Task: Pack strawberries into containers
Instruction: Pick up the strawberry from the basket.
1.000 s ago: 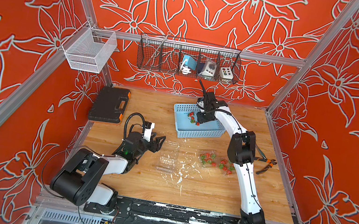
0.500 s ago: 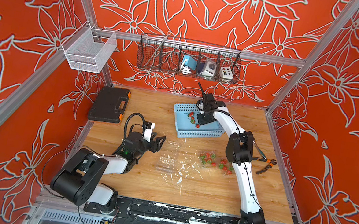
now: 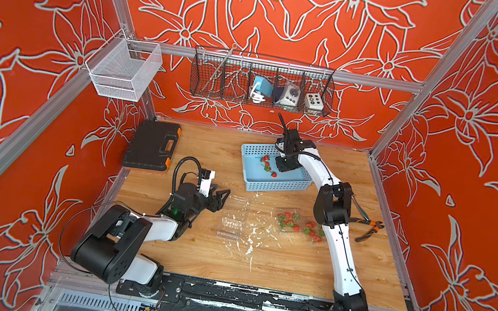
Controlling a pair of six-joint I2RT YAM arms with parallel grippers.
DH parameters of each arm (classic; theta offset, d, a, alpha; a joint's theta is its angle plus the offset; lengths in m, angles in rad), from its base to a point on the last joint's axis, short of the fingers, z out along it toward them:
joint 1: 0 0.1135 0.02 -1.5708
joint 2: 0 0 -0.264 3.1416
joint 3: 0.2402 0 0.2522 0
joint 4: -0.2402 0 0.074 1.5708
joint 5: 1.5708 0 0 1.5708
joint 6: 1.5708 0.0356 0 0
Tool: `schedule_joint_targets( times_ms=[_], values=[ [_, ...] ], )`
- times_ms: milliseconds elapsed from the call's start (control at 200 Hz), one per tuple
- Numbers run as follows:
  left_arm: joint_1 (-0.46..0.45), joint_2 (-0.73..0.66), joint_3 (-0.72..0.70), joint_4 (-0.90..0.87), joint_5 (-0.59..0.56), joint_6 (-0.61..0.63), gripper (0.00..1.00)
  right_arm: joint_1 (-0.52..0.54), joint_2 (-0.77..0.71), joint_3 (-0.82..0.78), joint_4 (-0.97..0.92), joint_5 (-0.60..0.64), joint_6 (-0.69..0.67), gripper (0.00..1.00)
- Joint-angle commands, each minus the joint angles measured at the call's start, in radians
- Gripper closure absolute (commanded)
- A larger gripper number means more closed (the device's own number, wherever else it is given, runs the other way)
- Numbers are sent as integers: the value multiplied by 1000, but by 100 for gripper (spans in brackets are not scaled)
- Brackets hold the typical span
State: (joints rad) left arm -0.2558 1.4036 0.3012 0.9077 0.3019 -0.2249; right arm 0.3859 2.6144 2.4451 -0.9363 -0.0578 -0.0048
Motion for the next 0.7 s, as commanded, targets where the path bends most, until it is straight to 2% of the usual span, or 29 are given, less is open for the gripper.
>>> schedule_joint_targets(
  times_ms=[0, 400, 696],
  values=[
    [-4, 6, 22, 37, 15, 3, 33, -5, -77, -30, 5, -18, -1, 78],
    [-5, -6, 18, 36, 2, 2, 33, 24, -376, -326, 106, -98, -18, 77],
    [-3, -22, 12, 28, -30, -2, 33, 194, -745, -803, 280, -141, 0, 77]
  ],
)
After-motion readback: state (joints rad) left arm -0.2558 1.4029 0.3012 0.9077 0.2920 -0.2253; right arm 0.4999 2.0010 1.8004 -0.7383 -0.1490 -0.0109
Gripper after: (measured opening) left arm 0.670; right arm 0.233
